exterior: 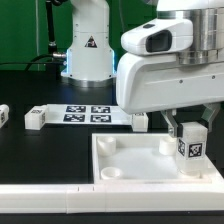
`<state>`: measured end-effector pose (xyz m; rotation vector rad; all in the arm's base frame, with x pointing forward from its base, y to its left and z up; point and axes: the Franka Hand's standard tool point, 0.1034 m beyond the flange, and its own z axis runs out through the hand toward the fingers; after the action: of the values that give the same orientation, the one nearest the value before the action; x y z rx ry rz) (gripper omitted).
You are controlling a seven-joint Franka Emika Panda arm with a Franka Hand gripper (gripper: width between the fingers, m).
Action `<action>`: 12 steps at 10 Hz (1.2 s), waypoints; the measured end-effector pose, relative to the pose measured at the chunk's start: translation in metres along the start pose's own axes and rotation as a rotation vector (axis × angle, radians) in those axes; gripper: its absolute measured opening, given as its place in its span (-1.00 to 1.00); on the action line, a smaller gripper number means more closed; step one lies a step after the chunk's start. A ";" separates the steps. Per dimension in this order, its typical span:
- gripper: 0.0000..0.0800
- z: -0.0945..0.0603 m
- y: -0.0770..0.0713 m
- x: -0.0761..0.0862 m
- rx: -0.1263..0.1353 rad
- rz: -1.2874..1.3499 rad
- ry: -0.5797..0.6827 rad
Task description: Assemble square table
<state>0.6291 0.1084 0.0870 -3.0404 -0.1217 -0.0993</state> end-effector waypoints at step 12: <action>0.57 0.002 -0.008 0.001 0.030 0.873 0.024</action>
Offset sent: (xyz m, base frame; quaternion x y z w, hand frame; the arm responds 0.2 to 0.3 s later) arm -0.0061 0.0057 -0.0120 0.0059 -0.0287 0.3870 0.9216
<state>0.6297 0.1166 0.0856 -2.7624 1.1591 -0.0602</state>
